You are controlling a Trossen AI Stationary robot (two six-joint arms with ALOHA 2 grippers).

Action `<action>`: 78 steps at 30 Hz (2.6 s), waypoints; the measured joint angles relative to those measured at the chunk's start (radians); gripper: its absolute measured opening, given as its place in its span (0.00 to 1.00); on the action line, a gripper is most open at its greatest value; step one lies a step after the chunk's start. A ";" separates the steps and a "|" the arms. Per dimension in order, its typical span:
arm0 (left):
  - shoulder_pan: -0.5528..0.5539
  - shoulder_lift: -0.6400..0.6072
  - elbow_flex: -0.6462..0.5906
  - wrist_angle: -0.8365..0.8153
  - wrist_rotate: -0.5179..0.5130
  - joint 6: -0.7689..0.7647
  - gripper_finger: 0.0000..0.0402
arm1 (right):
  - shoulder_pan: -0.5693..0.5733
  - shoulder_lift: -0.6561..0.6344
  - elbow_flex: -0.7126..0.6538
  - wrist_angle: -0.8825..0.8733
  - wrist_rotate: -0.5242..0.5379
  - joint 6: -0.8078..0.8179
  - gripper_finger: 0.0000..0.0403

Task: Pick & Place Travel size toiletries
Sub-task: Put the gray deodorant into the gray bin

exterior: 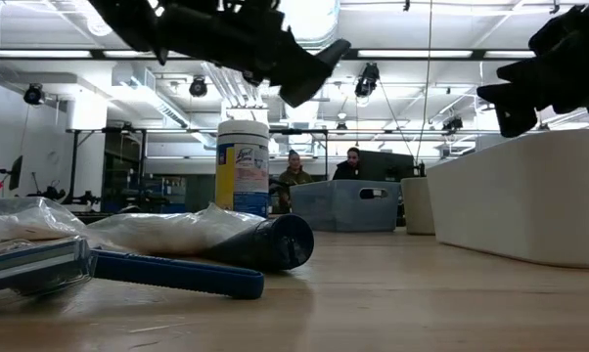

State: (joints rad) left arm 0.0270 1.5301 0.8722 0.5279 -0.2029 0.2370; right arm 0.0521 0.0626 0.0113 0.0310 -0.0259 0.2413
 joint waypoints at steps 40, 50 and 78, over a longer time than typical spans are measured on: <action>0.070 0.080 0.073 -0.121 -0.042 0.083 0.55 | -0.003 0.620 0.169 0.291 0.342 0.332 0.59; 0.068 0.080 0.072 -0.195 -0.142 0.158 0.55 | -0.018 0.949 0.463 0.144 0.341 0.195 0.56; 0.036 0.080 0.072 -0.177 -0.170 0.437 0.55 | -0.205 1.330 0.728 0.212 0.121 -0.009 0.74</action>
State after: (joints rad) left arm 0.0631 1.6104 0.9440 0.3510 -0.3725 0.6736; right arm -0.1530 1.3922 0.7396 0.2430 0.0951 0.2319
